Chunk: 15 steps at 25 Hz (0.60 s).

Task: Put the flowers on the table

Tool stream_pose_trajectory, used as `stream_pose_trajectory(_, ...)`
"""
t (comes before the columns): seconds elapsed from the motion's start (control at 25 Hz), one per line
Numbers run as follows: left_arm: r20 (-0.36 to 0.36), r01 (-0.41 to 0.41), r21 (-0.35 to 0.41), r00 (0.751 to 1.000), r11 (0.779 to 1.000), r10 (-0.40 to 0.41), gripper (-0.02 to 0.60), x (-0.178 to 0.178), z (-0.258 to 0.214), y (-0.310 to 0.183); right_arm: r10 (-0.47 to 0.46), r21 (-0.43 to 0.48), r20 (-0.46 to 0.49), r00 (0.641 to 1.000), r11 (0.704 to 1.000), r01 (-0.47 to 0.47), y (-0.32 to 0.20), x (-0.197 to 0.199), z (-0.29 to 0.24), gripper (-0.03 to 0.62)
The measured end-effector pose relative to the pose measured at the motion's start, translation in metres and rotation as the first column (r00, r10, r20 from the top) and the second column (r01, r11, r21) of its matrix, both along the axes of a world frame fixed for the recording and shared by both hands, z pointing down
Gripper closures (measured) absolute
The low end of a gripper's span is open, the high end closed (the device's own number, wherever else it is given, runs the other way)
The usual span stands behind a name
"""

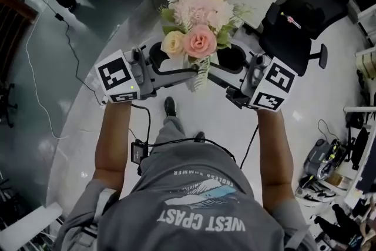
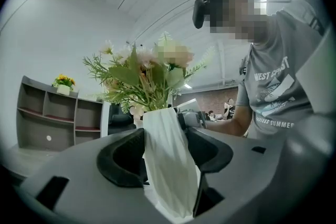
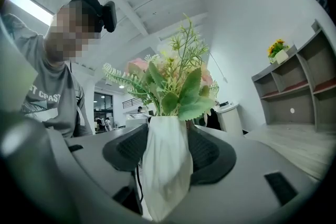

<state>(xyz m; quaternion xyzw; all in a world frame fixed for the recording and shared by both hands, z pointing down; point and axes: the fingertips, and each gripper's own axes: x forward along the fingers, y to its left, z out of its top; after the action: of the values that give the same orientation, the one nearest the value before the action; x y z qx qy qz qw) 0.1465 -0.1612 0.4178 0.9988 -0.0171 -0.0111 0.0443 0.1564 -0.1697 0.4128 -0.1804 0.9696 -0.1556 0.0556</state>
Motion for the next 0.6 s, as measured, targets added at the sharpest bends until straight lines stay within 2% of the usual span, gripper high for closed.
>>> stream_pose_trajectory(0.2,-0.007,-0.093,0.007,0.996,0.996,0.093,0.308,-0.017,-0.016,-0.049,0.090,-0.005,-0.003,0.996,0.996,-0.090,-0.048,-0.016,-0.015,0.338)
stream_pose_trajectory(0.6,0.008,-0.169,0.026,0.986,0.985,0.168,0.308,-0.021,-0.012,-0.055,0.163,0.009,-0.002,0.987,0.987,-0.163,-0.053,-0.019,-0.012,0.336)
